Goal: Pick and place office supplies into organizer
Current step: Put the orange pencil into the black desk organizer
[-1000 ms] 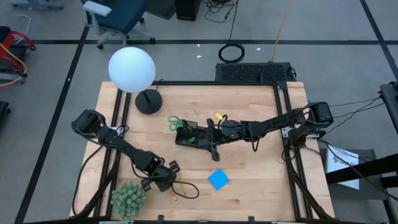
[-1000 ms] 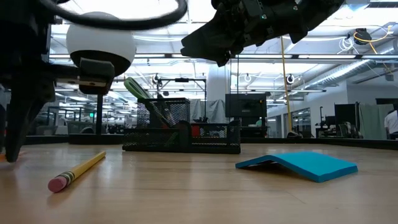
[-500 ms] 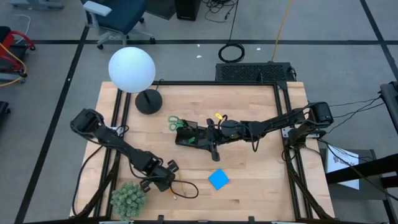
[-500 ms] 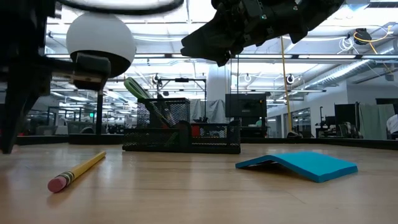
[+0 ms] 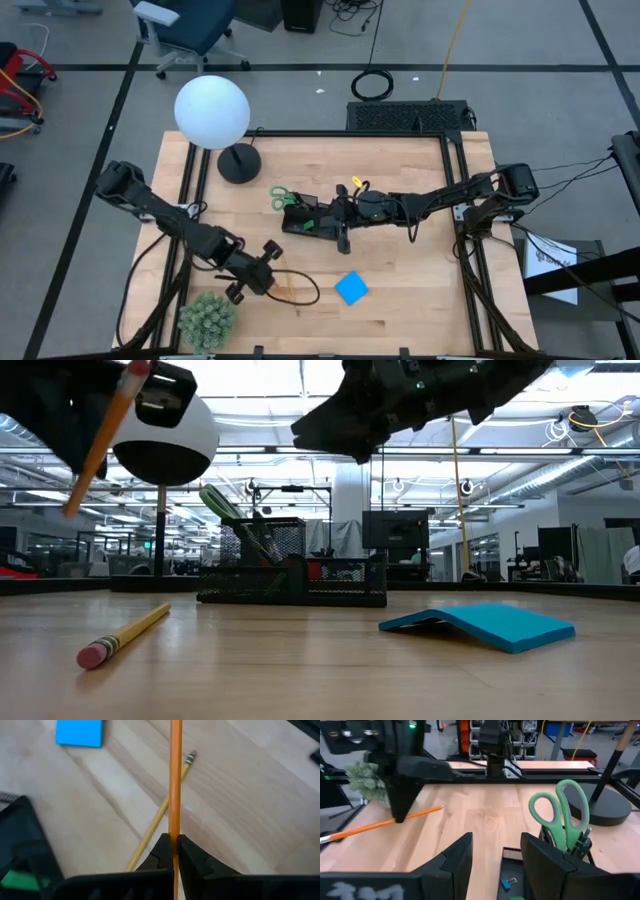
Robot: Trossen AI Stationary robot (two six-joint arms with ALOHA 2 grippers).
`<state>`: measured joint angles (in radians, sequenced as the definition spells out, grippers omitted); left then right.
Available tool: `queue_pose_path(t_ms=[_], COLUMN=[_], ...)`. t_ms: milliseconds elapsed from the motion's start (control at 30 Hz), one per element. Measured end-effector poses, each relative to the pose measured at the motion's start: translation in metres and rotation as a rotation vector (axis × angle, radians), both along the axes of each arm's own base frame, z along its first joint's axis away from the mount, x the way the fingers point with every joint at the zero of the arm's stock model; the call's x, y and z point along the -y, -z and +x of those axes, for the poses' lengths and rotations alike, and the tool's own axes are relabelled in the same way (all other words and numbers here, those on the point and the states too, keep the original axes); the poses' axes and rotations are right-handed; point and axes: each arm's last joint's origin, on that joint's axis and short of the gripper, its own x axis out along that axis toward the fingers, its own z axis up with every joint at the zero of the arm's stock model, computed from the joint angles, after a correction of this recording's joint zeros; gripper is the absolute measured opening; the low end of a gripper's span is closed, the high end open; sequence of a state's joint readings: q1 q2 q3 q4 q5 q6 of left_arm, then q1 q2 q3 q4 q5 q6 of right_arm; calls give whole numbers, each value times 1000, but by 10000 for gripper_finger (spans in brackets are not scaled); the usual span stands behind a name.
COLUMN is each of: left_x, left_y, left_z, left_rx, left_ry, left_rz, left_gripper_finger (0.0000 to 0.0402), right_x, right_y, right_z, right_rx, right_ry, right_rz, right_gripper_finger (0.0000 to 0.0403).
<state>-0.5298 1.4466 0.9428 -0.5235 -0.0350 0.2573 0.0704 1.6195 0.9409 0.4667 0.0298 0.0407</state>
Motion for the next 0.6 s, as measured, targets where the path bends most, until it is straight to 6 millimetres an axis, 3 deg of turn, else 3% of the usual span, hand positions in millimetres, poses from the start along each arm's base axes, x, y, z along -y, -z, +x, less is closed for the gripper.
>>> queue_pose_path(t_ms=[267, 600], left_x=[-13, -27], left_y=[-20, -27], left_z=[-3, 1], left_rx=[81, 109], left_ry=[-113, -245], left_rz=[-34, -78], left_gripper_finger=[0, 0], right_x=[1, -1], right_y=[-15, -28], right_z=[-9, -19], right_rx=[12, 1], right_ry=[49, 73], right_rz=[84, 108], right_gripper_finger=[155, 155])
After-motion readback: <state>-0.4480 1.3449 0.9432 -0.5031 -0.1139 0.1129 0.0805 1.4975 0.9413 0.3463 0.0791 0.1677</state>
